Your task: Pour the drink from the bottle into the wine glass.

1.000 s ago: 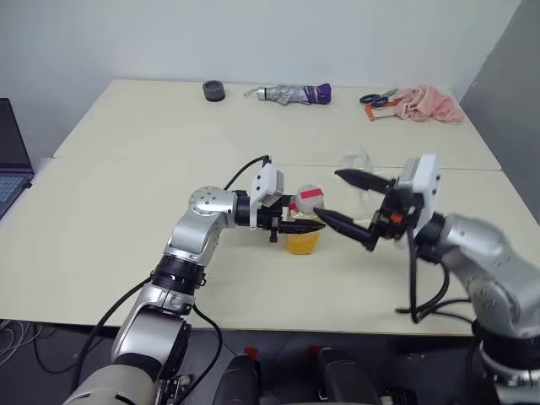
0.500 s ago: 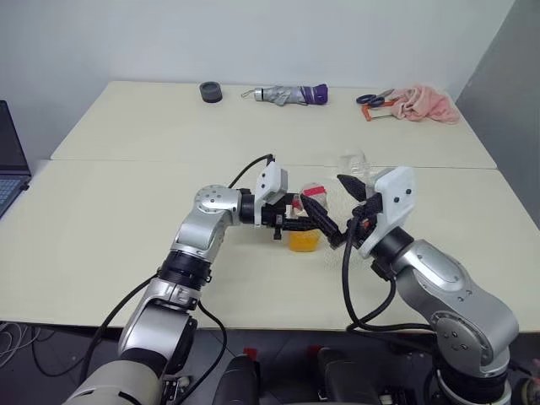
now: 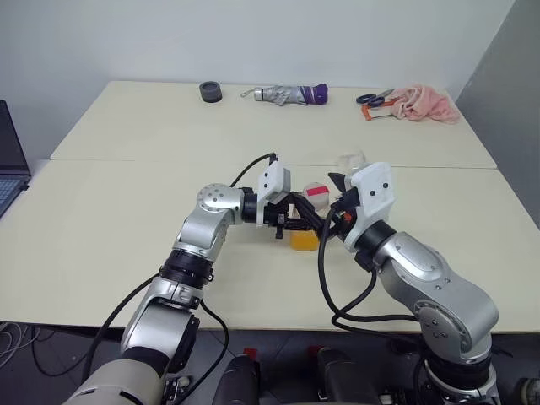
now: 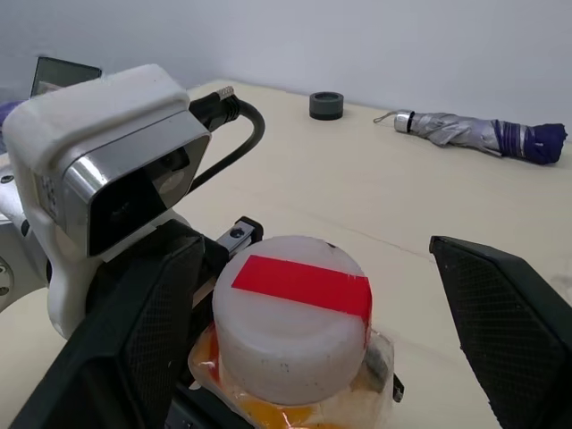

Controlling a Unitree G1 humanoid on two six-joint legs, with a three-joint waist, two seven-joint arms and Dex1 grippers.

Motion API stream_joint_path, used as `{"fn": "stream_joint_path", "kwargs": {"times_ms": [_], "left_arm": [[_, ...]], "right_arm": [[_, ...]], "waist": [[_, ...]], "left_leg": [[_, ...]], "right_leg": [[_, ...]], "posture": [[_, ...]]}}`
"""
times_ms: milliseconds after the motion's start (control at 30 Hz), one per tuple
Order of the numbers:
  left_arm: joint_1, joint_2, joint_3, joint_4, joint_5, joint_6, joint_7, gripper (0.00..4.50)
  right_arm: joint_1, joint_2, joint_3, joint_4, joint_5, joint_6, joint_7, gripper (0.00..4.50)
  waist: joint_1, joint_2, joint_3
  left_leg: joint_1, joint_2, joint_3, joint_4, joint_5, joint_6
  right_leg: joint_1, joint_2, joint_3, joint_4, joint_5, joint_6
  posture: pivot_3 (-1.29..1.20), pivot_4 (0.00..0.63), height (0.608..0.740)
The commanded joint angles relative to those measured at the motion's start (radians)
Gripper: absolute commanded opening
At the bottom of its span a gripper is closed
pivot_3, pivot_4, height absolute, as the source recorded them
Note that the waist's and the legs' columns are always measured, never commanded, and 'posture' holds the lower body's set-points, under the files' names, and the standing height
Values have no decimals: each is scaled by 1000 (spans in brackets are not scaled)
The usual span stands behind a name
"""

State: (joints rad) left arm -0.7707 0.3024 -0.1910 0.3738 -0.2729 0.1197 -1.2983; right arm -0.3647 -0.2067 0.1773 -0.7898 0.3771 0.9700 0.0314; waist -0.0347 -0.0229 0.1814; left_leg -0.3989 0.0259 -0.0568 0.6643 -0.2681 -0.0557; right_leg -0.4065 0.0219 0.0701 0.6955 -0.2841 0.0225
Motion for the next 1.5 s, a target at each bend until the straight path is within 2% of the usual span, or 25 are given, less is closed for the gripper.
{"fn": "stream_joint_path", "kwargs": {"times_ms": [33, 133, 233, 400, 533, 667, 767, 867, 933, 1067, 1300, 1333, 1500], "left_arm": [[-29, -2, 11, -21, -8, -20, 1, 1813], [-30, 0, 12, -19, -7, -21, 1, 1813], [-30, 0, 12, -19, -7, -21, 0, 1813], [-29, -2, 13, -17, -6, -22, 2, 1813], [-23, 1, 14, -25, -9, -14, -2, 1805], [-19, 13, 12, -39, -21, 4, -32, 1799], [-16, 37, -4, -62, -27, 9, -91, 1797], [-18, 51, -12, -71, -22, 2, -120, 1797], [-21, 55, -13, -68, -13, -12, -126, 1796], [-19, 53, -7, -67, -7, -23, -108, 1776], [2, 55, 10, -89, -19, -3, -68, 1768], [5, 55, 11, -93, -21, -1, -66, 1768], [10, 52, 16, -98, -32, 4, -57, 1766]], "right_arm": [[2, 26, -4, -18, -21, -33, -15, 4301], [10, 44, -9, -14, -25, -38, -15, 4301], [16, 51, -13, -13, -32, -50, -9, 3727], [29, 47, -13, -14, -34, -55, 11, 1997], [51, 32, -2, -1, -34, -101, 49, 1942], [49, -54, 19, 98, -14, -274, 263, 1942], [-45, -192, 14, 285, 73, -441, 660, 1941], [-196, -305, 44, 491, 82, -518, 940, 1941], [-283, -346, 68, 602, 80, -525, 1063, 1941], [-371, -335, 57, 734, 75, -535, 1124, 1941], [-333, -353, -42, 686, 102, -494, 1068, 4356], [-316, -362, -64, 662, 107, -488, 1054, 4496], [-182, -425, -157, 500, 146, -427, 989, 4500]], "waist": [[0, 0, 0], [0, 0, 0], [0, 0, 0], [0, 0, 0], [-1, 0, 0], [-1, 0, 0], [-6, 0, 0], [-9, 0, 1], [-10, 0, 1], [-9, 0, 1], [0, 0, 1], [2, 0, 1], [4, 0, 1]], "left_leg": [[0, 0, 0, 0, 0, 0], [0, 0, 0, 0, 0, 0], [0, 0, 0, 0, 0, 0], [0, 0, 0, 0, 0, 0], [0, 0, 0, 0, 0, 0], [0, 0, 0, 0, 0, 0], [0, 0, 0, 0, 0, 0], [1, 0, 1, 0, 0, 0], [1, 0, 0, 0, 0, 0], [0, 1, -1, -1, 0, 1], [0, 0, 0, 0, 0, 0], [0, 0, 0, 0, 0, 0], [-1, 0, -1, 0, 0, 0]], "right_leg": [[0, 0, 0, 0, 0, 0], [0, 0, 0, 0, 0, 0], [0, 0, 0, 0, 0, 0], [0, 0, 0, 0, 0, 0], [0, 0, 0, 0, 0, 0], [0, 0, 0, -1, -1, 1], [0, 0, 0, -1, -1, 2], [1, 0, -1, -1, 0, 0], [1, 1, -1, -1, 0, 0], [1, 1, -2, -1, 0, -1], [0, -2, -1, -1, 0, -1], [0, -2, -1, -1, 0, -1], [0, -3, -2, -1, 0, -1]], "posture": [[0, 150, 740], [0, 150, 740], [0, 150, 740], [0, 150, 740], [0, 150, 740], [0, 150, 740], [0, 150, 740], [0, 150, 740], [0, 150, 740], [0, 150, 740], [0, 150, 740], [0, 150, 740], [0, 150, 740]]}}
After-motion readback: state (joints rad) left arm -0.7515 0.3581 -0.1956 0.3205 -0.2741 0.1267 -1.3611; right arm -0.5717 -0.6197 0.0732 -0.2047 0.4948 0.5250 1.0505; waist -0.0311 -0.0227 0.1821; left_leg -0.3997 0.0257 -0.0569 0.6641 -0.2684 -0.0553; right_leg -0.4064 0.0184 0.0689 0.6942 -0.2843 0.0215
